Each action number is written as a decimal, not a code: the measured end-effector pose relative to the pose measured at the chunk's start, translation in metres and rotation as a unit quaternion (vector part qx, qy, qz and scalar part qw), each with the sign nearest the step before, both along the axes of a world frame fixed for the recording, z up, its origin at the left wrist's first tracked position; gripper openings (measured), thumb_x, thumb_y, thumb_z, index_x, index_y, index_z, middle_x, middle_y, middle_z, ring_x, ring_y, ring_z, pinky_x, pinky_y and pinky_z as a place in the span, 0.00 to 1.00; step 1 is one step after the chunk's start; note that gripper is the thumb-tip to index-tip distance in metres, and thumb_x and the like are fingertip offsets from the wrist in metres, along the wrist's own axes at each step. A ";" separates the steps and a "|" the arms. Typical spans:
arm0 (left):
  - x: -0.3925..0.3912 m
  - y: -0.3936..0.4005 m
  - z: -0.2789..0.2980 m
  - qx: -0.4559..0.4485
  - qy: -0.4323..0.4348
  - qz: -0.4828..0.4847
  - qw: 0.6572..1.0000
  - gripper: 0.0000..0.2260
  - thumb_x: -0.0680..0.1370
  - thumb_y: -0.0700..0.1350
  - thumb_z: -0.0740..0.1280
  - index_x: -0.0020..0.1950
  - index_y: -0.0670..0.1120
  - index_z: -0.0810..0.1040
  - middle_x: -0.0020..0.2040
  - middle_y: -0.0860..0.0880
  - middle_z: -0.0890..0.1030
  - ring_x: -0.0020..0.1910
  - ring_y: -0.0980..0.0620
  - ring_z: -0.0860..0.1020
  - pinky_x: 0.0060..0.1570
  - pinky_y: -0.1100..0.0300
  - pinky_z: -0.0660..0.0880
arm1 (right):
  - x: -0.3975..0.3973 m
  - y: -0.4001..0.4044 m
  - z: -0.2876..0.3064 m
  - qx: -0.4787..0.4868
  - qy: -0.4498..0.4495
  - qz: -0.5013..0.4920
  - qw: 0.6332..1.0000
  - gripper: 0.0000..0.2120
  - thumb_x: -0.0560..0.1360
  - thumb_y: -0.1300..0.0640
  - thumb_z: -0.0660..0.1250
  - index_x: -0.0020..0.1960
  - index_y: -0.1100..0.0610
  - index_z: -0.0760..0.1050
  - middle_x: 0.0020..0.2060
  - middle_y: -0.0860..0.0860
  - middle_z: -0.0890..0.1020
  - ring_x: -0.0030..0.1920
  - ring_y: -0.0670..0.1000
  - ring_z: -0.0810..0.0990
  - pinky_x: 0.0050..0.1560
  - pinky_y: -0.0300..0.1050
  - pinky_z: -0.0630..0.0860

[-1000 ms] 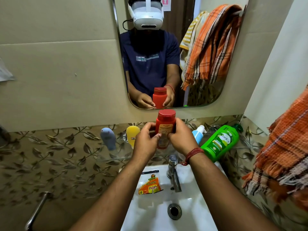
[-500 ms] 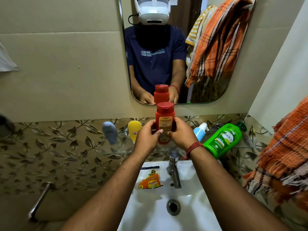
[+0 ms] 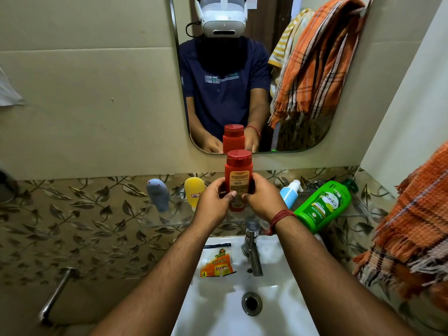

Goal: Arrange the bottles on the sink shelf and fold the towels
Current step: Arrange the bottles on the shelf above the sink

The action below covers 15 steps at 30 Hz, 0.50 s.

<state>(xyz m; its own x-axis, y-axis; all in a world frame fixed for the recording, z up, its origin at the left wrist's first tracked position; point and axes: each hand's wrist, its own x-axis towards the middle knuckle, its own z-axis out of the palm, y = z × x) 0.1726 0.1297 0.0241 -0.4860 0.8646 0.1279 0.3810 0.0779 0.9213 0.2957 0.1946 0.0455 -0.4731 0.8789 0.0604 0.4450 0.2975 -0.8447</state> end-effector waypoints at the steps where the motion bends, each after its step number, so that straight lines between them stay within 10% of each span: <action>1: 0.000 0.000 0.000 0.000 -0.001 -0.001 1.000 0.17 0.80 0.41 0.69 0.68 0.51 0.76 0.53 0.59 0.80 0.56 0.56 0.79 0.61 0.48 0.79 | 0.000 0.000 0.000 -0.001 0.001 0.000 1.000 0.20 0.76 0.64 0.68 0.66 0.51 0.72 0.61 0.50 0.81 0.64 0.53 0.78 0.63 0.52 0.75; 15: -0.002 -0.012 0.002 -0.007 -0.040 -0.014 0.999 0.19 0.79 0.42 0.70 0.69 0.49 0.73 0.57 0.58 0.79 0.56 0.61 0.77 0.53 0.66 0.74 | 0.009 -0.005 0.004 0.038 -0.013 -0.007 0.999 0.22 0.76 0.64 0.70 0.67 0.54 0.70 0.62 0.52 0.80 0.63 0.52 0.78 0.57 0.41 0.72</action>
<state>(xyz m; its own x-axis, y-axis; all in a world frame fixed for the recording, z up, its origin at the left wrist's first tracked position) 0.1710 0.1174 0.0263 -0.4704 0.8791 0.0774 0.3076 0.0811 0.9480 0.3048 0.1897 0.0498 -0.4628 0.8789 0.1154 0.4710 0.3540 -0.8080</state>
